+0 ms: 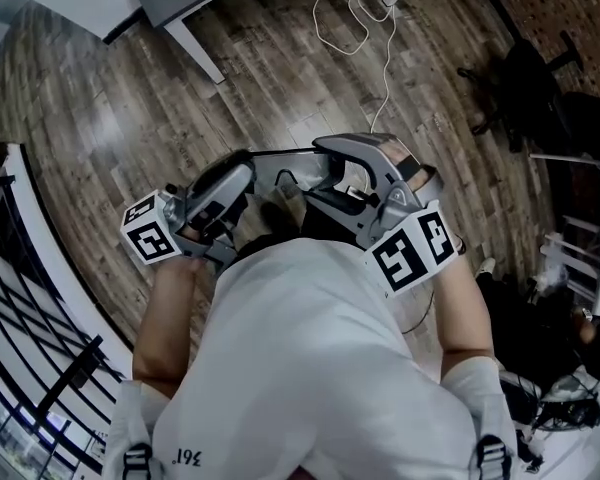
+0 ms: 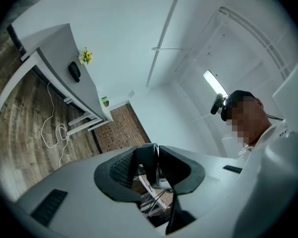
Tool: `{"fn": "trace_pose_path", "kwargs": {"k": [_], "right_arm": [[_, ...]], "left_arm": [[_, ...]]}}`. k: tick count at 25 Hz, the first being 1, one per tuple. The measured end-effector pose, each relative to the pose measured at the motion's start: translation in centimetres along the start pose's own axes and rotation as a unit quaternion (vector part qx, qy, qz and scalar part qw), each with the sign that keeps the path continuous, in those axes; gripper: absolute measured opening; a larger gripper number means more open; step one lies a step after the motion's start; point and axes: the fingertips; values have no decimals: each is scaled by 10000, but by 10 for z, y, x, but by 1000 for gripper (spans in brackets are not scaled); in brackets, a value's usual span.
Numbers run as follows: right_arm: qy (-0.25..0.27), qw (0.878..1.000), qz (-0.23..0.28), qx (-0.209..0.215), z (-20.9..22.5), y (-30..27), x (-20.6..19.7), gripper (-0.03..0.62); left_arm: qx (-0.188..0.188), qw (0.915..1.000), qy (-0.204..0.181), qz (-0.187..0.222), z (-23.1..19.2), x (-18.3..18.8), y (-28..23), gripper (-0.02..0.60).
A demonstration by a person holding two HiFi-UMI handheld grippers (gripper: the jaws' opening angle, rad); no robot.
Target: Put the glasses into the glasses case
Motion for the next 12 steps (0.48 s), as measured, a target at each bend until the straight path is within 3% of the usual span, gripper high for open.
{"fn": "trace_pose_path", "kwargs": {"k": [6, 12], "right_arm": [[-118, 9998, 131, -87, 26, 8, -21, 288], [-211, 9993, 304, -92, 65, 17, -44, 287]], "left_arm": [[490, 9962, -702, 160, -3, 14, -32, 141], [880, 9856, -1282, 672, -8, 39, -72, 162]]}}
Point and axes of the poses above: the fingertips, and each gripper's own axes: y backward along the fingers, z to its right, x out of its top, and after that the axes turned 15 degrees about x, right-handed
